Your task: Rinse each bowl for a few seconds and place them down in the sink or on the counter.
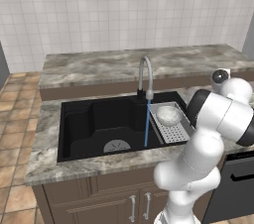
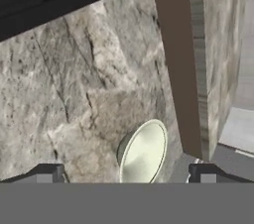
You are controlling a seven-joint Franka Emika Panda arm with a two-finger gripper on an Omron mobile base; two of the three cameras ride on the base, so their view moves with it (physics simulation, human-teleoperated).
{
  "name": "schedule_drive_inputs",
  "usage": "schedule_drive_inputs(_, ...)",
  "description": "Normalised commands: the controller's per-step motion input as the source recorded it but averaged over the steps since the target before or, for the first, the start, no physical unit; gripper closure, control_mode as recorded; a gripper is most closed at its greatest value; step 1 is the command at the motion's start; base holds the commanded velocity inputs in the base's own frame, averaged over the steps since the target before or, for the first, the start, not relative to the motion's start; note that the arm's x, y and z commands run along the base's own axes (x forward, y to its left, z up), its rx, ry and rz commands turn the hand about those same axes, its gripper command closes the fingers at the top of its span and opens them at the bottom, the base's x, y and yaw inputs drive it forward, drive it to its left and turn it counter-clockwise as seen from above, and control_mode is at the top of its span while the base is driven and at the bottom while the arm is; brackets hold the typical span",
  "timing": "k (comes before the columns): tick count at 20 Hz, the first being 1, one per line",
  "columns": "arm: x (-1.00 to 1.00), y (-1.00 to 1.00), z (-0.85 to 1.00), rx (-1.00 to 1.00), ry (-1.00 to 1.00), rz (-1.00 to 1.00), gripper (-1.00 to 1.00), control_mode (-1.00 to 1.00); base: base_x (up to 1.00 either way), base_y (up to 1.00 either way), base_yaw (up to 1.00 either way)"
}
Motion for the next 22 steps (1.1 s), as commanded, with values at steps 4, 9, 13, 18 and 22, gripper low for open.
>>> schedule_drive_inputs(4,-0.13,-0.18,0.09,0.00,-0.16,-0.21,-1.00,-1.00,0.00,0.00,0.00)
schedule_drive_inputs(9,-0.05,-0.14,0.01,-0.01,-0.11,-0.21,-1.00,-1.00,0.00,0.00,0.00)
schedule_drive_inputs(13,0.00,-0.17,0.00,0.00,-0.07,-0.14,-1.00,-1.00,0.00,0.00,0.00)
schedule_drive_inputs(18,0.04,-0.10,0.00,0.00,0.00,-0.07,-1.00,-1.00,0.00,0.00,0.00)
schedule_drive_inputs(22,0.08,-0.16,0.00,0.00,0.00,-0.02,-1.00,-1.00,0.00,0.00,0.00)
